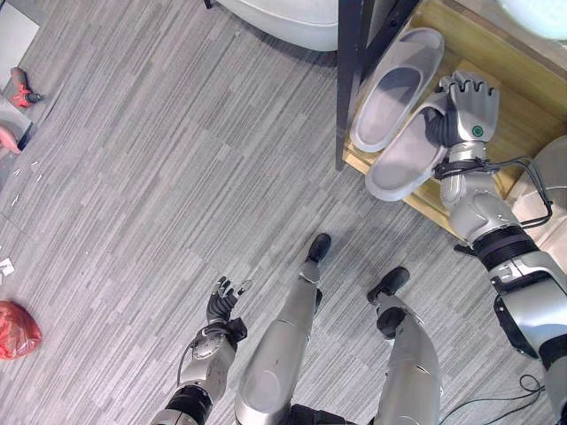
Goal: Arrange the slippers neatly on the shoe rack.
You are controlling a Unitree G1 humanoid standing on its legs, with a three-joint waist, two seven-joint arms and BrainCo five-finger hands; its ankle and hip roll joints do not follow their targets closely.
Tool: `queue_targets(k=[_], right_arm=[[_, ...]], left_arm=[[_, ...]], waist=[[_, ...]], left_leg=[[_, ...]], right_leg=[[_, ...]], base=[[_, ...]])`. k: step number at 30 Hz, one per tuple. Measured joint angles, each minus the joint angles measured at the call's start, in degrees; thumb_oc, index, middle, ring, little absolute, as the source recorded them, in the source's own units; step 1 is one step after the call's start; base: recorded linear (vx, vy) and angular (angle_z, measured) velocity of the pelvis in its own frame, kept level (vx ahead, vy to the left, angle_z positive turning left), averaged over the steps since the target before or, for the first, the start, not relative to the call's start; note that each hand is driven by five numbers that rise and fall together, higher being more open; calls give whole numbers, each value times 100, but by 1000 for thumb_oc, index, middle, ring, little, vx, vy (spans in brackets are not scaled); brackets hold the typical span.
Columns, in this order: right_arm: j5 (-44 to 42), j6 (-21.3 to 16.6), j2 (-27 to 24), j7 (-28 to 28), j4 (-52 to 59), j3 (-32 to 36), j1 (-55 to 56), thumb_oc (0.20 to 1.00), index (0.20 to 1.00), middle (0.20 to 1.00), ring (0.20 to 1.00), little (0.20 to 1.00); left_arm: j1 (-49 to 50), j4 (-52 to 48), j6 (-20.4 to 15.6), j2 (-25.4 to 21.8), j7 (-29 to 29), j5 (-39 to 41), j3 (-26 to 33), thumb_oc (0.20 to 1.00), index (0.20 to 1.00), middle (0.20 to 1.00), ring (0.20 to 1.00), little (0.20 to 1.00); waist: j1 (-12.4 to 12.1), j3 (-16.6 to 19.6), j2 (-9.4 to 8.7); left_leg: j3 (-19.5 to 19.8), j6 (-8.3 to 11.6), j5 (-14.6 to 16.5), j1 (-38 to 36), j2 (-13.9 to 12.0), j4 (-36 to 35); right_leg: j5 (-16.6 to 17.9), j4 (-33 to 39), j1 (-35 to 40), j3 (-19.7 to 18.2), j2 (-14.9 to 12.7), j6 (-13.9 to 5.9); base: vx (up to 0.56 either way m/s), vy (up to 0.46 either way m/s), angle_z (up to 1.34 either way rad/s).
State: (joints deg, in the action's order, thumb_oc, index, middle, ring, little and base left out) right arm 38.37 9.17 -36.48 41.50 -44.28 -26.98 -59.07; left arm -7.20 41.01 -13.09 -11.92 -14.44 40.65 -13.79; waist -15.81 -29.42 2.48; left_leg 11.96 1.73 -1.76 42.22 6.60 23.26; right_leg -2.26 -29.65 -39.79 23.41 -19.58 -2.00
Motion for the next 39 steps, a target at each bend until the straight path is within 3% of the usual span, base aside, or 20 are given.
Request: queue_targets(k=[5,9,11,17,23,24,25,26,30,39], right_arm=[[-344,133,-128,116,-814,-174,-368,200,200,200,200,200],[-469,133,-157,351,-1012,-170,-564,200,200,200,200,200],[-482,99,-171,409,-1448,-506,-825,200,200,200,200,200],[-702,80,-198,291,-1770,-654,-1329,200,200,200,200,200],[-751,-52,-439,213,-2045,-1357,-1666,200,200,200,200,200],[-777,-49,-472,211,-2055,-1353,-1702,313,313,313,313,313],[-815,-59,-559,189,-2174,-1367,-1721,555,555,555,555,555],[-845,-102,-600,110,-2426,-1426,-1807,1000,1000,1000,1000,1000],[-1127,-109,-665,-52,-2916,-1344,-2078,1000,1000,1000,1000,1000],[-1797,-110,-617,-358,-2449,-848,-2006,1000,1000,1000,1000,1000]], left_arm=[[-20,11,-7,-17,83,129,-21,1000,1000,1000,1000,1000],[-17,-165,-10,-35,110,205,-18,1000,1000,1000,1000,1000],[53,-267,-26,-99,135,328,-33,1000,1000,1000,1000,1000],[87,-214,-23,-191,207,351,-21,1000,1000,1000,1000,1000],[214,-261,-14,-219,274,352,-255,1000,1000,1000,1000,1000],[239,-241,-2,-206,281,352,-261,1000,1000,1000,1000,1000],[280,-245,-1,-207,299,354,-303,1000,1000,1000,1000,1000],[307,-274,-4,-209,321,355,-333,1000,1000,1000,1000,1000],[348,-558,-15,-236,328,431,-396,1000,1000,1000,1000,1000],[313,-672,-7,-373,340,449,-344,1000,1000,1000,1000,1000]], waist=[[21,0,-1],[82,3,1],[93,88,-12],[20,303,-18],[-72,520,-17],[-74,520,-17],[-93,521,-17],[-115,524,-19],[-100,541,-18],[40,543,-17]], left_leg=[[-64,-37,198,758,89,736],[-158,-89,398,1182,245,1189],[-173,-112,417,1371,279,1368],[-196,-112,415,1769,314,1403],[-140,-107,411,1882,348,1337],[-140,-108,410,1882,348,1338],[-152,-108,410,1882,348,1342],[-164,-104,404,1883,348,1347],[-184,-83,330,1884,348,1333],[-266,-93,365,1616,296,1208]], right_leg=[[-136,-538,-681,-166,-113,88],[-284,-1017,-1171,-442,-280,3],[-327,-1178,-1370,-565,-313,-16],[-387,-1283,-1828,-729,-288,-63],[-411,-1332,-1989,-758,-291,-70],[-411,-1333,-1990,-758,-292,-70],[-411,-1342,-1993,-764,-294,-70],[-410,-1344,-1993,-770,-297,-69],[-413,-1338,-1985,-773,-303,-46],[-407,-1183,-1746,-785,-269,-69]], base=[[-4,54,-3],[-1,50,-1],[-3,24,2],[12,-10,2],[51,-34,9],[41,-14,-1],[0,0,0],[0,0,0],[37,-7,3],[19,7,-4]])
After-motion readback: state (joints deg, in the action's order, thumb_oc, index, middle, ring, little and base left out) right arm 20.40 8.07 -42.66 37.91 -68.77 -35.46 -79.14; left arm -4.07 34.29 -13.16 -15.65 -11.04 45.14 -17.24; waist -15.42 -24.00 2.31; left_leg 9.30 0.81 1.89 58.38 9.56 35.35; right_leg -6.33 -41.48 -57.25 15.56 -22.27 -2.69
